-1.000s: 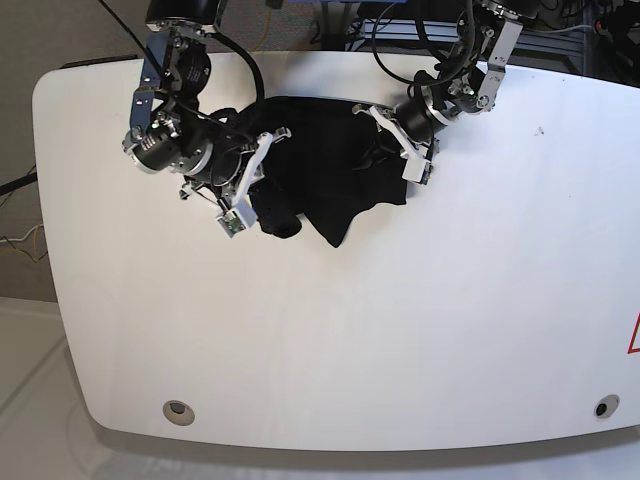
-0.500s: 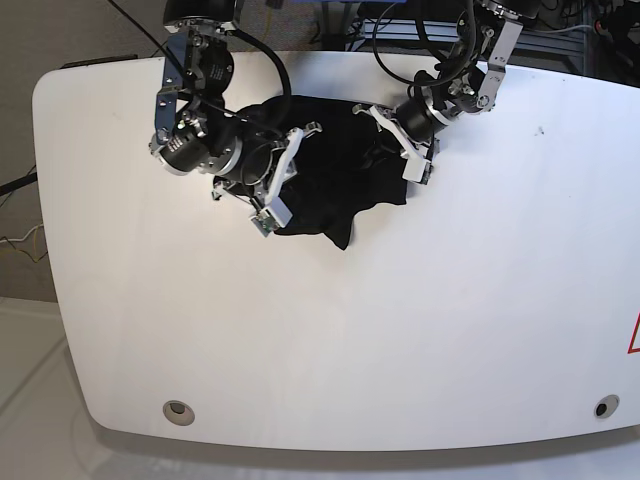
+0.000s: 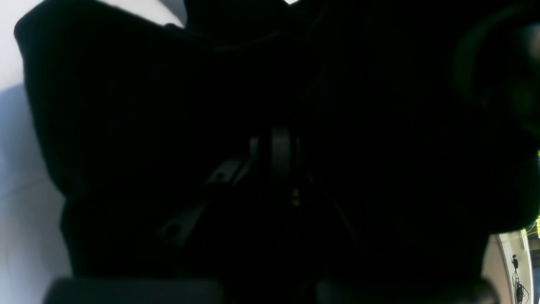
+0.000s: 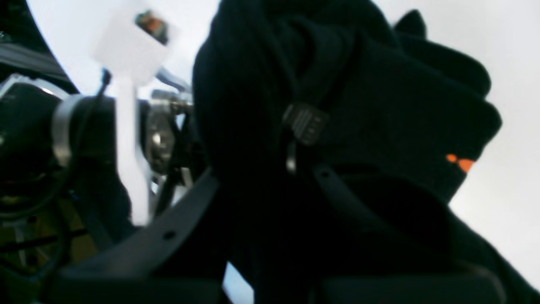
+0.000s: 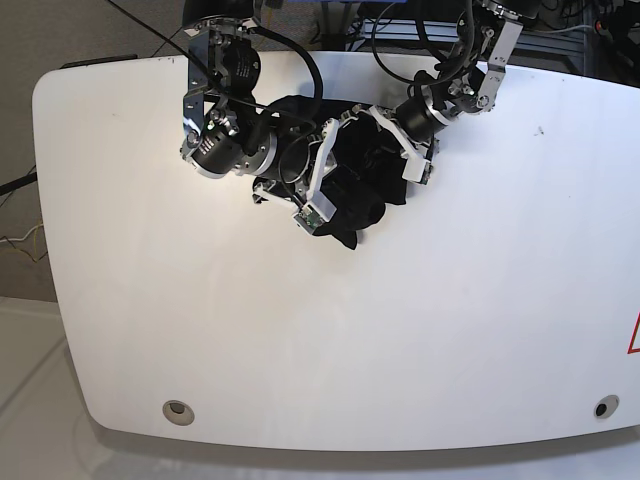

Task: Fold the T-shirt properly

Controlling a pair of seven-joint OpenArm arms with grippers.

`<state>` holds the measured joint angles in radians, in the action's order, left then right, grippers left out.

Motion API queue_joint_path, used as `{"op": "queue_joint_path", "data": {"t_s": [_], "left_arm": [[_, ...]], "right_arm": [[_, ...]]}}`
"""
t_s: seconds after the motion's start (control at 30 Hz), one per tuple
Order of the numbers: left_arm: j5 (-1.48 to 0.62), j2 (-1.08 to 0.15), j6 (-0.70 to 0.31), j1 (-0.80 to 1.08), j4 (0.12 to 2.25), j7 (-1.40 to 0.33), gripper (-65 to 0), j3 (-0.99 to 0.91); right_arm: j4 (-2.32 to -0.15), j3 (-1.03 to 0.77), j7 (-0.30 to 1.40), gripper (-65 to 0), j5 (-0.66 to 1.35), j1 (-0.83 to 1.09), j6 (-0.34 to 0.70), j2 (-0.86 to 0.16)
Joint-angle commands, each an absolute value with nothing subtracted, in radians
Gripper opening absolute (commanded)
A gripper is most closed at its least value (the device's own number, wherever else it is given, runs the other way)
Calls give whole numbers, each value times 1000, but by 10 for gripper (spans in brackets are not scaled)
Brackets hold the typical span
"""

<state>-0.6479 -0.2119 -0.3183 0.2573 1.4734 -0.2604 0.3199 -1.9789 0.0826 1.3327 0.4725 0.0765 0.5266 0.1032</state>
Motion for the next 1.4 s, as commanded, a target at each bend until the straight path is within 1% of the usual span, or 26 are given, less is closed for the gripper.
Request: {"op": "queue_joint_path", "data": {"t_s": [0.0, 0.5, 0.7, 0.93, 1.37], "left_arm": [[-622, -220, -297, 262, 1471, -295, -631, 320], [-622, -220, -297, 259, 1471, -295, -631, 312], [-622, -220, -297, 248, 1477, -295, -631, 265], [-624, -220, -297, 225, 1480, -295, -631, 262], [-625, -211, -297, 211, 1511, -297, -624, 268]], "right_arm": [[-2002, 85, 1314, -650, 499, 58, 530, 116], [-1992, 127, 1314, -650, 515, 25, 530, 124], [-1991, 139, 1314, -650, 513, 24, 529, 108], [-1991, 137, 1314, -650, 513, 24, 529, 79], [-1957, 134, 1311, -650, 512, 25, 529, 74]]}}
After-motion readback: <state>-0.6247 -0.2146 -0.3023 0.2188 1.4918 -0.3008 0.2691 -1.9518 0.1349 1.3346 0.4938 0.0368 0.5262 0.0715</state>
